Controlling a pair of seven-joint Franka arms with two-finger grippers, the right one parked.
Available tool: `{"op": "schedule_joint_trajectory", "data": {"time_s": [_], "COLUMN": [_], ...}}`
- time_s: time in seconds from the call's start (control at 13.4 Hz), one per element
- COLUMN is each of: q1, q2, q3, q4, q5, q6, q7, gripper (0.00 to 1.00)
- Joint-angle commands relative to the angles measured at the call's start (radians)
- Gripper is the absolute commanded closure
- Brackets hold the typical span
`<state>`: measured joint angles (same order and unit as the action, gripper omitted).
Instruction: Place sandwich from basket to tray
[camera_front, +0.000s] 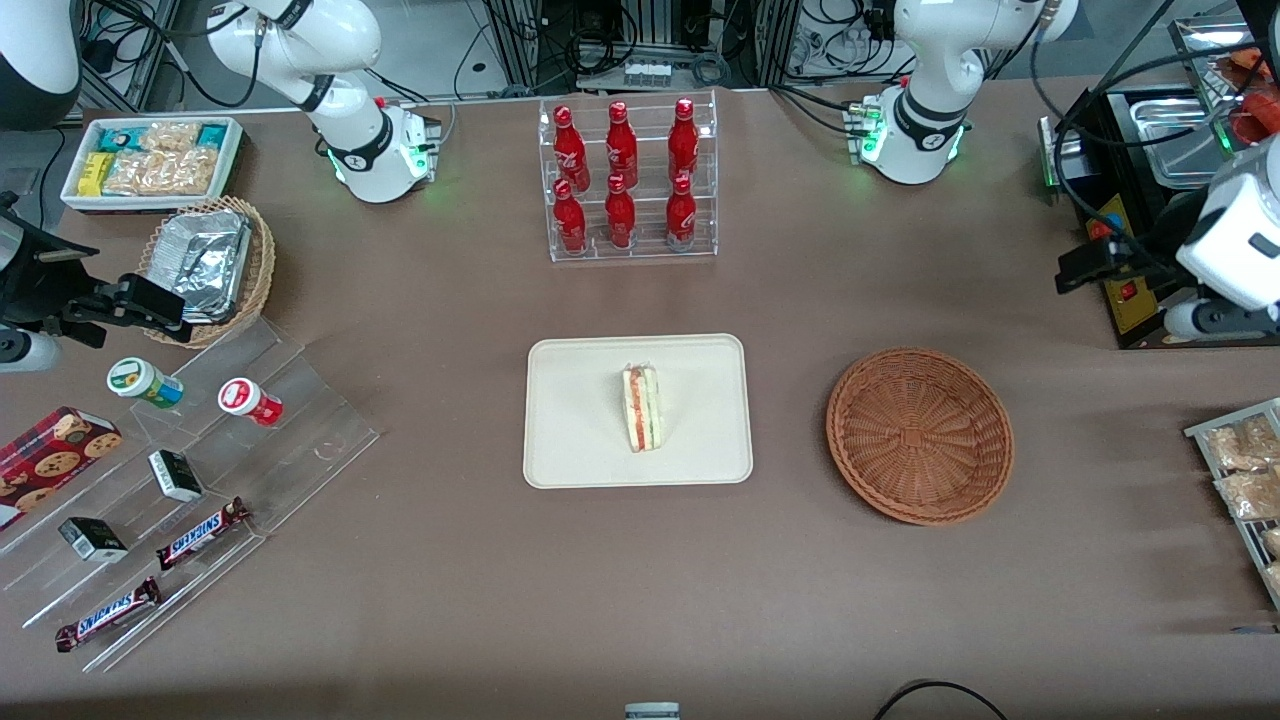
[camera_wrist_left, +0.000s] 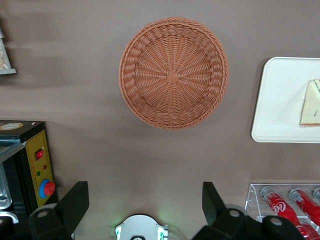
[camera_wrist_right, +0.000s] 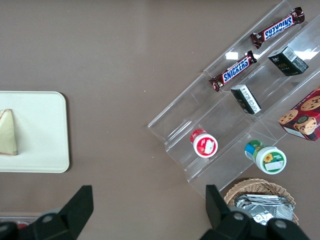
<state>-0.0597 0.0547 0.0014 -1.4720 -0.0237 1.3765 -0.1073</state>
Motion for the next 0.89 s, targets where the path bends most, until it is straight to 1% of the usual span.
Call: {"op": "schedule_joint_trajectory", "data": {"time_s": [0.0,0.22,0.37,0.82], "q1": [-0.005,-0.006,-0.018,-0.029], "q2": [-0.085,-0.066,-0.039,-0.035], "q3": [0.002,0.002,0.002,0.002], "q4": [-0.105,-0.084,-0.057,-0.045], "q5": [0.018,0.007,0.019,0.017], "q6": [0.044,0.044,0.042,0.039], "q7": [0.014,0.011,0.006,0.011], "gripper": [0.00,0.00,0.00,0.00]}}
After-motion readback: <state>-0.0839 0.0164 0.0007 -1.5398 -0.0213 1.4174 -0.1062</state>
